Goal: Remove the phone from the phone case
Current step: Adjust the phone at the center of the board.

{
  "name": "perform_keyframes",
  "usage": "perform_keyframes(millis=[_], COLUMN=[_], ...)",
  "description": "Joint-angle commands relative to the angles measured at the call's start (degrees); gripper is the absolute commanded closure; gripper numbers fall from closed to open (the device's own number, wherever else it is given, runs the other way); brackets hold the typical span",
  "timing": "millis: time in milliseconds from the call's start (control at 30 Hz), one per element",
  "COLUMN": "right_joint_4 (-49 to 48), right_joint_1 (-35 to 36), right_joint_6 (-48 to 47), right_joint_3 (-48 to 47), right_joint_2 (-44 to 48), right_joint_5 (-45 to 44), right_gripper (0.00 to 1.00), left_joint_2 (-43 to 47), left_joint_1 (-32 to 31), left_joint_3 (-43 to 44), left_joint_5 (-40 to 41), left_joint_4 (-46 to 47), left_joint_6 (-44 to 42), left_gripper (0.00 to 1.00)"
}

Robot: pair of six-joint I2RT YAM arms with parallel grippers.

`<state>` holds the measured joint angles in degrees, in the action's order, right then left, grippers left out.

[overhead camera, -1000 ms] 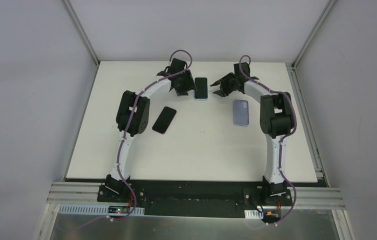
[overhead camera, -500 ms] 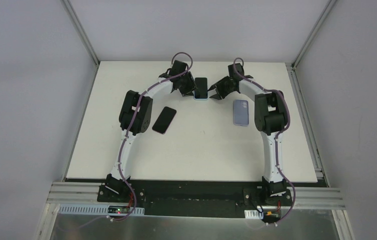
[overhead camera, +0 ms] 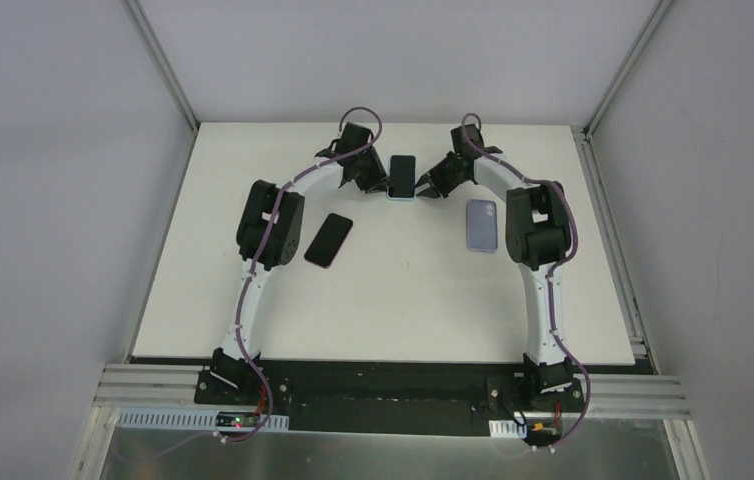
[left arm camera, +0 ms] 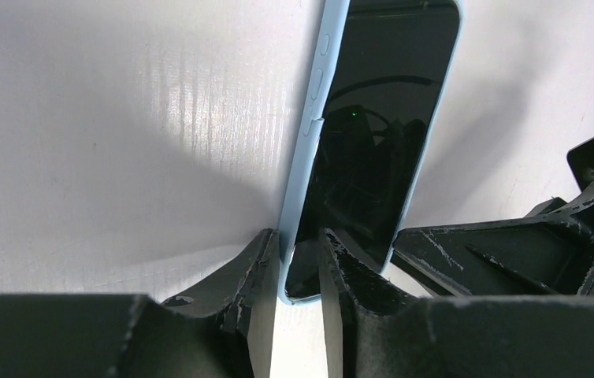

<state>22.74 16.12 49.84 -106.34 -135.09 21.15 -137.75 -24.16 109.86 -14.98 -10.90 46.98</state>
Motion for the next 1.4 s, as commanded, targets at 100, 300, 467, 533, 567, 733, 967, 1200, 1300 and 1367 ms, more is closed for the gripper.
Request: perform_keyframes(millis=[100, 300, 467, 533, 567, 733, 967, 1200, 1300, 1367], right_joint_4=[4.02, 3.86, 2.24, 1.55, 1.17, -1.42, -7.32, -11.38, -12.90, -14.23], right_joint_1=[2.28, 3.15, 3.73, 4.06, 4.27, 6.09, 9.72, 13.79, 15.56, 15.91], right_joint_6=[-2.28, -2.56, -2.33, -2.08, -1.98, -1.80, -1.36, -1.66, -1.65, -1.20], right_joint_3=[-1.69, 2.62, 8.20, 10.70, 11.96, 20.48, 36.53, 49.12, 54.74, 57.75], right_joint_2=[0.48, 2.92, 6.03, 7.62, 8.43, 13.53, 22.58, 31.00, 34.47, 36.68], right_joint_5=[1.68, 1.58, 1.28, 1.31, 1.24, 0.20, -2.74, -5.41, -6.99, -7.45], right_gripper=[0.73, 0.74, 0.74, 0.74, 0.74, 0.74, 0.74, 0.73, 0.73, 0.73], left_joint_2=[1.03, 3.96, 7.73, 9.10, 9.90, 15.56, 24.67, 35.08, 38.38, 39.80], left_joint_1=[-1.78, -2.91, -4.07, -4.62, -4.91, -7.21, -11.13, -16.83, -18.80, -19.05], left_joint_3=[-3.73, -8.73, -14.54, -16.75, -18.05, -28.14, -44.02, -57.20, -61.82, -64.13], left_joint_5=[-3.20, -3.75, -3.80, -3.83, -3.86, -2.47, 1.87, 6.40, 8.07, 8.77], left_joint_4=[0.59, 1.76, 3.37, 3.87, 4.17, 6.25, 10.24, 11.35, 12.53, 13.67], left_joint_6=[0.14, -0.11, -0.80, -1.02, -1.08, -1.52, -0.92, -1.43, -1.85, -1.54], left_gripper=[0.77, 0.80, 0.83, 0.84, 0.84, 0.85, 0.88, 0.89, 0.89, 0.90])
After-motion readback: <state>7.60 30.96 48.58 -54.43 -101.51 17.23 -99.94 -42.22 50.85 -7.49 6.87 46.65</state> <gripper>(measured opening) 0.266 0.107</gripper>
